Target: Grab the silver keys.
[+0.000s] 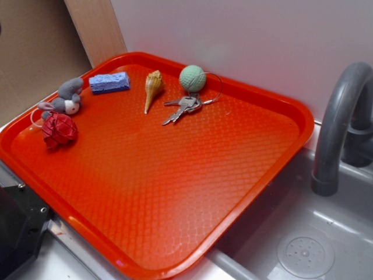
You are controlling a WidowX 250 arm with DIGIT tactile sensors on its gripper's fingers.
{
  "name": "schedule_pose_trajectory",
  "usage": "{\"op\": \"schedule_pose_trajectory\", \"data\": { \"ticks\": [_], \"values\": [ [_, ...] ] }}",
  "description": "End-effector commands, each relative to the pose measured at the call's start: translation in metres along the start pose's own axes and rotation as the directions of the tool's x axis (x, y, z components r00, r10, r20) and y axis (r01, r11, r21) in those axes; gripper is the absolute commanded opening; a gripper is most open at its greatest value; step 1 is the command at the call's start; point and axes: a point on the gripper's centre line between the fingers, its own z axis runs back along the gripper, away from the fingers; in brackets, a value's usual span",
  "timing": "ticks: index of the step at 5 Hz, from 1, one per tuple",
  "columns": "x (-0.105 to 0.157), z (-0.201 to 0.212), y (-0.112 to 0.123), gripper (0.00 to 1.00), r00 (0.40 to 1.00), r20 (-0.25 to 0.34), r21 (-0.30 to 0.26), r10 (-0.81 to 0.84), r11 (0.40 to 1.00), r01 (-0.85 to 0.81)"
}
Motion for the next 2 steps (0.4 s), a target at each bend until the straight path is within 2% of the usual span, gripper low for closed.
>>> {"op": "schedule_pose_trajectory", "data": {
  "ticks": [1, 2],
  "values": [
    [0.0, 0.0, 0.0, 1.0, 1.0, 0.0, 0.0, 0.0, 1.0, 0.0],
    [0.049, -0.015, 0.001, 1.0, 0.999, 0.049, -0.012, -0.023, 1.0, 0.024]
  ]
}}
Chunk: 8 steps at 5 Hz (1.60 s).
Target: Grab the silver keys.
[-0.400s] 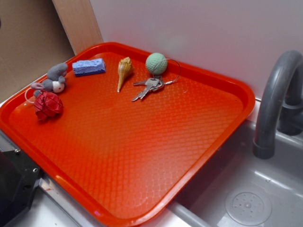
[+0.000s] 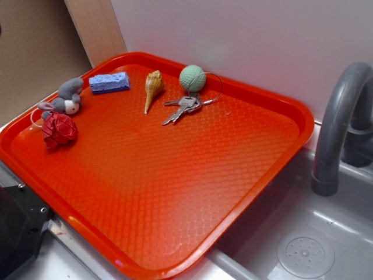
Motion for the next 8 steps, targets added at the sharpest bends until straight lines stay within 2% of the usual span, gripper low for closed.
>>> {"op": "schedule_pose_trajectory", "data": {
  "ticks": [1, 2, 3, 4, 5, 6, 7, 8],
  "values": [
    [0.098, -0.016, -0.016, 1.0, 0.958, 0.106, -0.034, -0.265, 0.962, 0.27],
    [0.142, -0.033, -0.019, 1.0, 0.948, 0.075, -0.036, -0.31, 0.949, 0.313],
    [0.169, -0.052, -0.012, 1.0, 0.934, 0.034, -0.017, -0.355, 0.934, 0.356],
    [0.179, -0.062, 0.001, 1.0, 0.93, 0.034, -0.012, -0.367, 0.93, 0.367],
    [0.178, -0.085, 0.013, 1.0, 0.914, 0.013, 0.009, -0.405, 0.914, 0.405],
    [0.174, -0.103, 0.017, 1.0, 0.916, 0.054, 0.018, -0.398, 0.918, 0.397],
    [0.174, -0.115, 0.015, 1.0, 0.921, 0.135, 0.005, -0.366, 0.93, 0.369],
    [0.178, -0.131, 0.011, 1.0, 0.918, 0.146, -0.015, -0.37, 0.927, 0.376]
  ]
}}
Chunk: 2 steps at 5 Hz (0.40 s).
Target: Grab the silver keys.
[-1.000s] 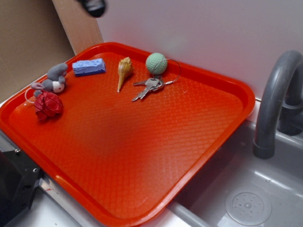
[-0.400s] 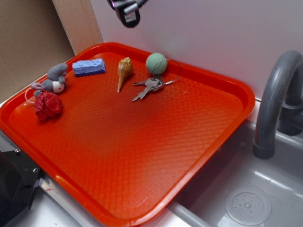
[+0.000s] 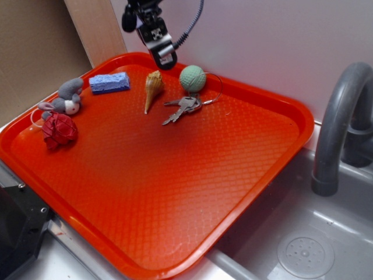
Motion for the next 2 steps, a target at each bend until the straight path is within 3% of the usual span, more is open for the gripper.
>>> {"op": "schedule_pose_trajectory", "data": {
  "ticks": [1, 2],
  "values": [
    [0.021, -0.018, -0.003, 1.0, 0.993, 0.108, -0.009, -0.057, 0.998, 0.058],
    [0.033, -0.037, 0.0, 1.0, 0.993, 0.097, 0.013, -0.063, 0.998, 0.062]
  ]
}}
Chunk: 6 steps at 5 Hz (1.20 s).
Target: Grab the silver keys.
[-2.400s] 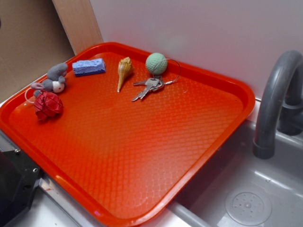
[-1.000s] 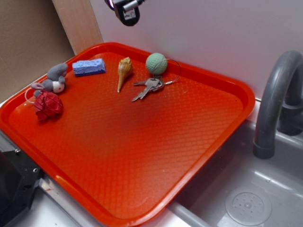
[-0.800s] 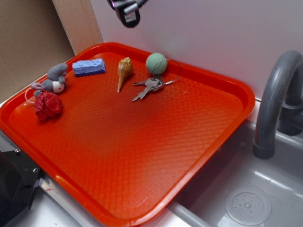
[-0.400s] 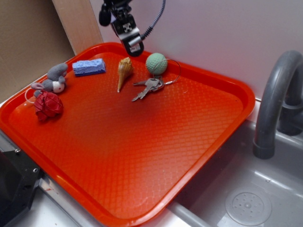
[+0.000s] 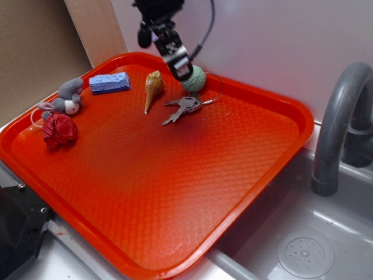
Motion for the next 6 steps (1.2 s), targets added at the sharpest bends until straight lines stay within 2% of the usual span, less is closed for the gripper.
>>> {"op": "schedule_pose_trajectory", "data": {
  "ticks": [1, 2, 3, 6],
  "values": [
    [0.023, -0.027, 0.009, 1.0, 1.0, 0.019, 0.027, -0.015, 1.0, 0.014],
    [0.025, -0.03, -0.004, 1.0, 0.999, 0.029, 0.004, -0.046, 0.999, 0.046],
    [0.025, -0.032, -0.009, 0.0, 0.999, 0.028, -0.015, -0.043, 0.999, 0.043],
    [0.028, -0.03, -0.036, 0.0, 0.996, 0.047, -0.027, -0.075, 0.997, 0.077]
  ]
}}
